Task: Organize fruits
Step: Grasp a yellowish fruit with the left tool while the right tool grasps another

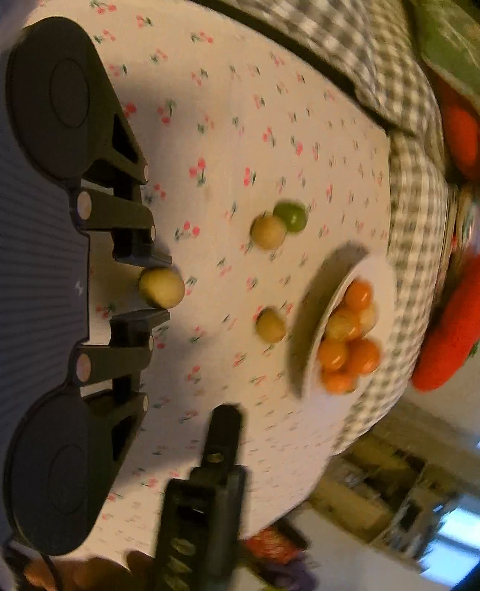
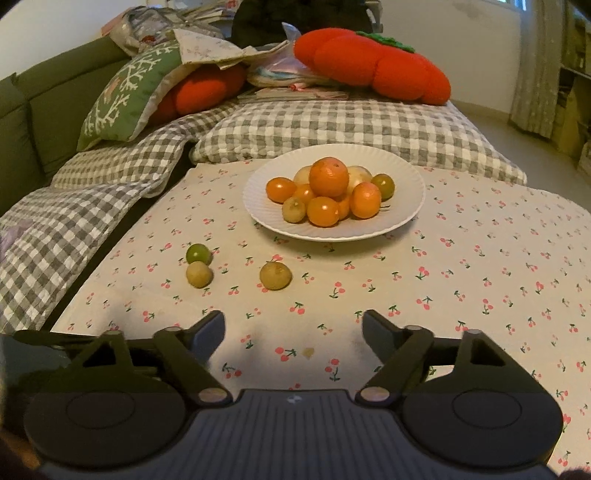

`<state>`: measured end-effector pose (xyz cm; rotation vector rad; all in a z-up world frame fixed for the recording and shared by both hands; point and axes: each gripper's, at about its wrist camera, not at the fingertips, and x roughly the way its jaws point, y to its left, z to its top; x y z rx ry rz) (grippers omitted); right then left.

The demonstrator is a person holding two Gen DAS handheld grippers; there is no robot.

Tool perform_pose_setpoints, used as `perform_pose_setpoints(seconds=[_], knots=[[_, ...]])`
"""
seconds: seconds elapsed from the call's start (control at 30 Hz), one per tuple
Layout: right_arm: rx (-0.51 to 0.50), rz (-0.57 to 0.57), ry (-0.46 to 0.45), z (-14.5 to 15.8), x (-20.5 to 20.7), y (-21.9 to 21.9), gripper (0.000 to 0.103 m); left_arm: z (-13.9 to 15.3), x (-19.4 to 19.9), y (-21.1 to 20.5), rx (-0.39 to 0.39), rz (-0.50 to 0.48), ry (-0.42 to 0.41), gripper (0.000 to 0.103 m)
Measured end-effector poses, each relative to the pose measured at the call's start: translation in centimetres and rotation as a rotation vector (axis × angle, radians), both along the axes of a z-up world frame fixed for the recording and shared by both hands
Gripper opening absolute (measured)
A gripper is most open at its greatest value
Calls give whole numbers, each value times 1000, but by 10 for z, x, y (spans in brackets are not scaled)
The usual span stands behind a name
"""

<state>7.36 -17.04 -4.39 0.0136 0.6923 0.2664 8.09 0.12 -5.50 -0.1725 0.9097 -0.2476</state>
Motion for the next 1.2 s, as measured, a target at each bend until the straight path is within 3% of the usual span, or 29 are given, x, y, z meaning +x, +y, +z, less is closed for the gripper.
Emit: perform_pose_setpoints(seconds=[0.13,0.27,0.67,0.87,1.13,1.2], knots=[[-6,13,-21,-2,4,3,68,16,3,28,-59,104,-35,17],[-42,36,-56,-10,15,14,64,18,4,39,-71,159,-29,17],[-88,93,-50,-30,48,36,63,16,6,42,-94,155,-14,17],[-93,109,-38,-35,58,44,56,15,6,41,-100,153,-16,17],[-112,86,-37,-41,67,49,26,15,9,42,-109,141,-13,17],[-102,84,-39,-41,66,49,26,15,9,42,-111,141,-14,17]])
